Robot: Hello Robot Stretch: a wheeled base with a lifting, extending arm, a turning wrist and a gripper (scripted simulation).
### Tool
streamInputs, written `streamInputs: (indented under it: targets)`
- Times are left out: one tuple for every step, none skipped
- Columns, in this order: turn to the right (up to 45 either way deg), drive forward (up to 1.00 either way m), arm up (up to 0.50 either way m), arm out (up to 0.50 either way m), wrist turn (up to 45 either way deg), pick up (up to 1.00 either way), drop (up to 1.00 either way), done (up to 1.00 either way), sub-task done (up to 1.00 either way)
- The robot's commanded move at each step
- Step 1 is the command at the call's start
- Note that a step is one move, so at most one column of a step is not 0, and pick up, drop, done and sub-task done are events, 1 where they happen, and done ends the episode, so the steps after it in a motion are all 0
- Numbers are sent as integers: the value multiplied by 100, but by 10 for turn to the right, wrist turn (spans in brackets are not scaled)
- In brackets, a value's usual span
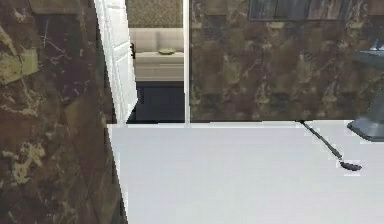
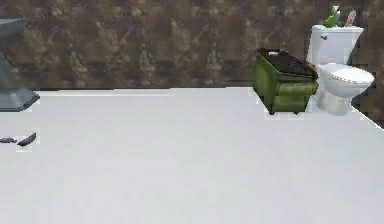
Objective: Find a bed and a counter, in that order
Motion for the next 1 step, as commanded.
streamInputs:
  targets:
    - [-30,0,0,0,0,0,0,0,0]
